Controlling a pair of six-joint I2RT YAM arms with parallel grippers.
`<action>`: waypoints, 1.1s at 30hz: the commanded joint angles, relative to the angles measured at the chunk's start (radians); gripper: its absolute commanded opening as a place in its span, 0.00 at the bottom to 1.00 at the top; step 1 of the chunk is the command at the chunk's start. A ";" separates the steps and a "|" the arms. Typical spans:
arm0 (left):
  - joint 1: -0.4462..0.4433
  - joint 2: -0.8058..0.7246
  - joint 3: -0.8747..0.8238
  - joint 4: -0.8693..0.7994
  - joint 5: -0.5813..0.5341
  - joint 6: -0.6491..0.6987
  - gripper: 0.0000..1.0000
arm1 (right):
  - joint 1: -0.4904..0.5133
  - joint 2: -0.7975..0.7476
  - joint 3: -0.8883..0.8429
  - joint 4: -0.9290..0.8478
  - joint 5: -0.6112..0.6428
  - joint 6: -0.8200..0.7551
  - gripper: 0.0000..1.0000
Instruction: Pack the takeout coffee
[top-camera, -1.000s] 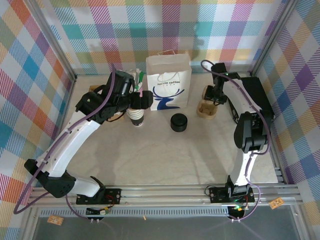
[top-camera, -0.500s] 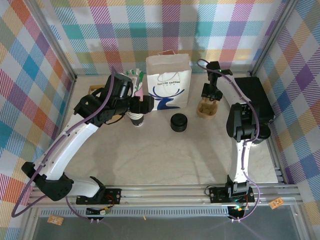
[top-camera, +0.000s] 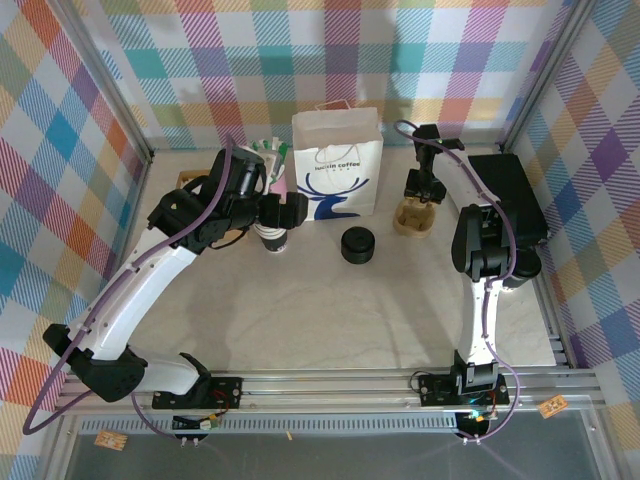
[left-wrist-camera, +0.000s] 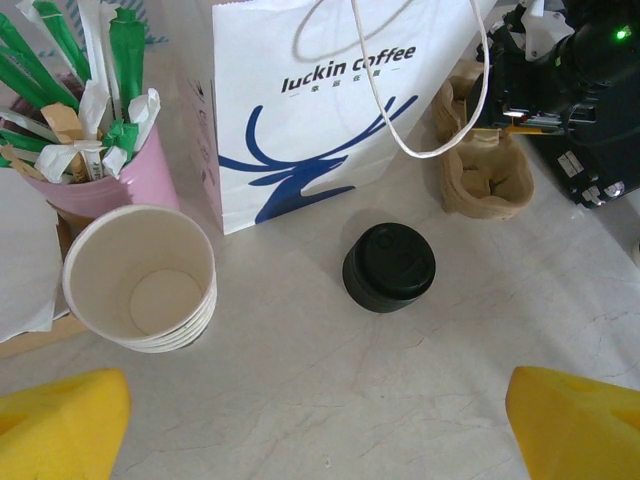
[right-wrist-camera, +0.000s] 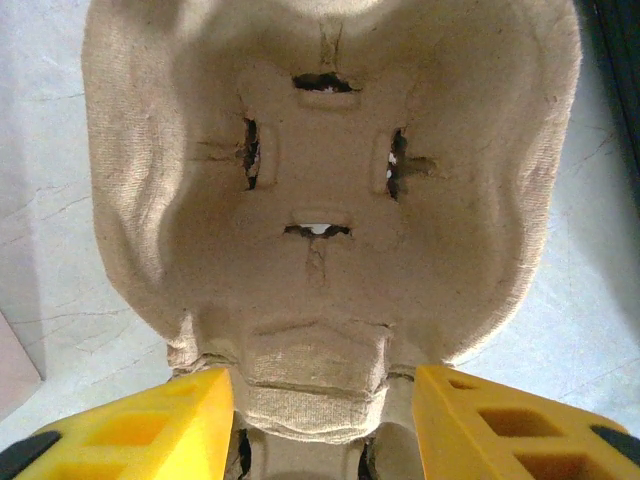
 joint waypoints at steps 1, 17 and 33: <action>0.007 0.007 0.017 0.005 -0.012 0.024 0.96 | -0.006 0.035 0.047 -0.030 -0.006 0.015 0.50; 0.009 0.014 0.017 0.007 -0.016 0.026 0.96 | -0.006 0.074 0.084 -0.078 0.003 -0.004 0.46; 0.011 0.003 0.016 0.001 -0.025 0.028 0.96 | -0.006 0.056 0.128 -0.109 0.004 -0.027 0.38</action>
